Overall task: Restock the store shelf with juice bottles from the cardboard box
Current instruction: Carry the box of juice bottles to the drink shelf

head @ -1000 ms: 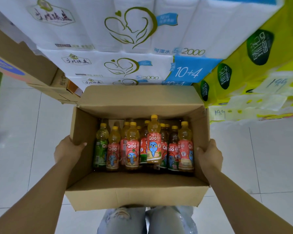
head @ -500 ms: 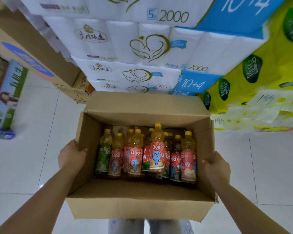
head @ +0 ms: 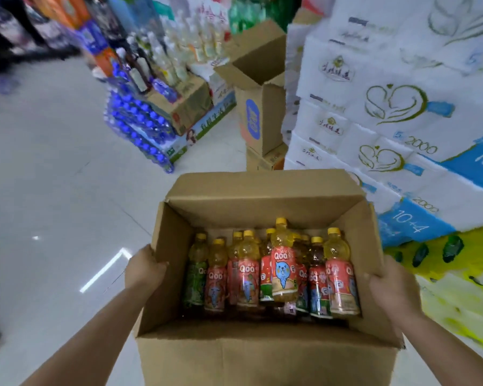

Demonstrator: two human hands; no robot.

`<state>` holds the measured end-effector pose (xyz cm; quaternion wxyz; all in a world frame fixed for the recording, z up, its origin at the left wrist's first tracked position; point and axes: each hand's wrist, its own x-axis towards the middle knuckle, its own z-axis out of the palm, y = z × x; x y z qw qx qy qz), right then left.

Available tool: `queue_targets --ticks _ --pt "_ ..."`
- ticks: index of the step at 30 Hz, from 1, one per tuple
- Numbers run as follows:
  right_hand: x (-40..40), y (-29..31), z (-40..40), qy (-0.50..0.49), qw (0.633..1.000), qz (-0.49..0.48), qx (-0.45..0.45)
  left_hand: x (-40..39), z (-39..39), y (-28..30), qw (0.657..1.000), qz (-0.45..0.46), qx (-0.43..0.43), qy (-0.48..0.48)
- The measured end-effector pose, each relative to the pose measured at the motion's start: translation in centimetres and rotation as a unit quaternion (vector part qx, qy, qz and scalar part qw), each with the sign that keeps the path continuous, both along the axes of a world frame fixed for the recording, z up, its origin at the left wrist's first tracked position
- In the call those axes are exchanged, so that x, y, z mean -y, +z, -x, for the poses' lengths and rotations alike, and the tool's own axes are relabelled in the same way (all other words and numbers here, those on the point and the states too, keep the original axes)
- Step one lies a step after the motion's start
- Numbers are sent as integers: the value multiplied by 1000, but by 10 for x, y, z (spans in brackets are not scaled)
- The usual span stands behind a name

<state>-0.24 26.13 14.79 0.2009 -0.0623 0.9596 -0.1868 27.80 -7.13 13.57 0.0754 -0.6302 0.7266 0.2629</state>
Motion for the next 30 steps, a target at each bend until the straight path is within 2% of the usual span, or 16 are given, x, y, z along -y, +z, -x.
queue_targets --ticks 7,14,19,24,30 --pt "101 59 -45 182 983 23 -6 -14 -148 68 988 35 -23 148" --pt "228 99 -150 349 936 27 -22 -20 -308 102 945 48 -50 319" --pt "321 105 -256 436 899 31 -9 -27 -434 106 897 68 -60 432" --pt "401 114 -382 532 846 14 -24 -35 -553 115 861 83 -34 500" --pt "489 129 -543 635 771 41 5 -55 -663 132 795 88 4 600"
